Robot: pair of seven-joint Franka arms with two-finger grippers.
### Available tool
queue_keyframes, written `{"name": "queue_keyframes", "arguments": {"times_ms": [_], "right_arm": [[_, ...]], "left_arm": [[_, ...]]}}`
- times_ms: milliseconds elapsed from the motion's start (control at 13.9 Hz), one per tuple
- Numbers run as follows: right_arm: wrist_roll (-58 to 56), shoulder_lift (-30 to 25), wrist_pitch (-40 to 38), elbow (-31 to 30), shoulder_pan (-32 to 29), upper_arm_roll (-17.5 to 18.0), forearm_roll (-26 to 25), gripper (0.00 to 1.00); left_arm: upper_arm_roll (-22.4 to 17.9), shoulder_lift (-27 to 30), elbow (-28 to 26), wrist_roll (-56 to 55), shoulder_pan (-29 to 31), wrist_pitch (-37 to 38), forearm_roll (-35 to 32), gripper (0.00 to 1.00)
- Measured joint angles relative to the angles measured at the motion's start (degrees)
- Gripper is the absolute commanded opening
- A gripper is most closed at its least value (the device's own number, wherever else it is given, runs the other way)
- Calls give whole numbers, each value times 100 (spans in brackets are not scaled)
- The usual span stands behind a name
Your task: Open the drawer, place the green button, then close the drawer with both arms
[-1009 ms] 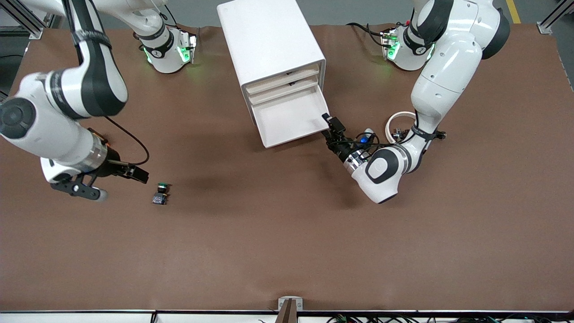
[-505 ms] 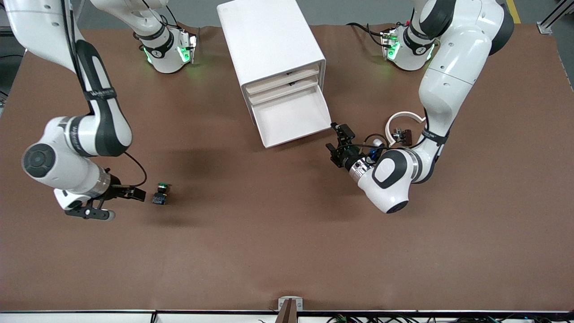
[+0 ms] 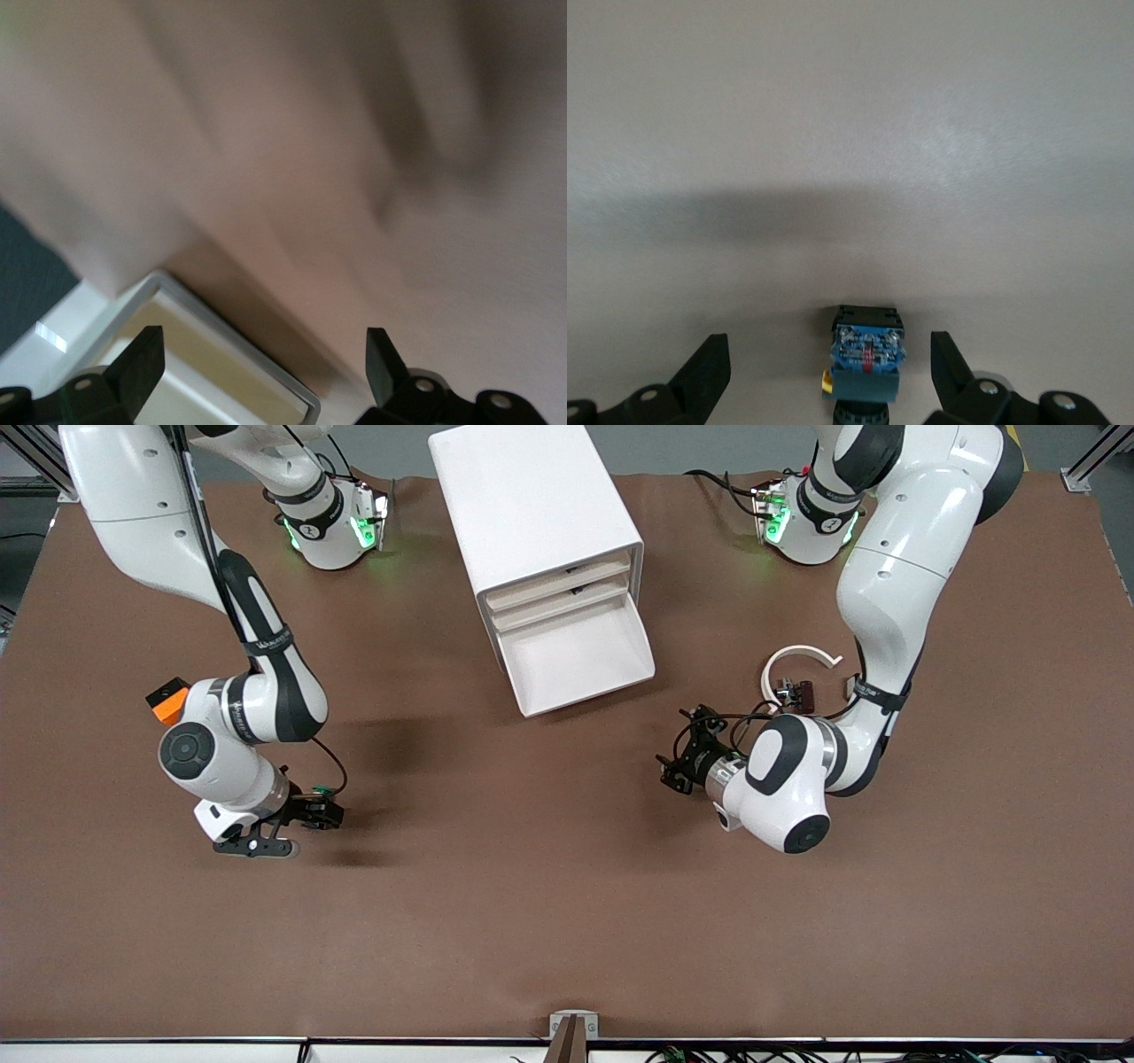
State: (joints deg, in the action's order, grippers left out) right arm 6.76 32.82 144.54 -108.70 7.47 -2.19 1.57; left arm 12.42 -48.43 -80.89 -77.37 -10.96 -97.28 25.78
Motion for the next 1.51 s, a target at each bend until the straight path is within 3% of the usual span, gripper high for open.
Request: {"name": "queue_keyframes", "arguments": {"times_ms": [432, 793, 865, 937, 1009, 1153, 1369, 1514], "right_arm": [[-241, 162, 168, -65, -107, -47, 0, 100], [-241, 165, 174, -174, -107, -43, 0, 100], [-241, 165, 174, -184, -107, -44, 0, 90], [-241, 165, 173, -189, -107, -43, 0, 63], [-241, 165, 172, -191, -106, -41, 0, 46], [-248, 165, 121, -193, -95, -32, 0, 21], [-263, 150, 93, -186, -52, -6, 0, 0], [-251, 149, 66, -181, -43, -7, 3, 0]], "left_arm": [[-3, 372, 0, 1725, 157, -711, -447, 100], [5, 647, -158, 2607, 161, -1713, -1368, 100], [8, 735, -261, 2698, 161, -1988, -1638, 100], [11, 840, -379, 2799, 160, -2265, -1887, 100], [13, 953, -498, 2894, 160, -2489, -2067, 100], [12, 1179, -739, 3007, 166, -2831, -2316, 100], [10, 1545, -1248, 3024, 181, -3433, -2683, 100], [8, 1697, -1526, 3098, 257, -3585, -2731, 100]]}}
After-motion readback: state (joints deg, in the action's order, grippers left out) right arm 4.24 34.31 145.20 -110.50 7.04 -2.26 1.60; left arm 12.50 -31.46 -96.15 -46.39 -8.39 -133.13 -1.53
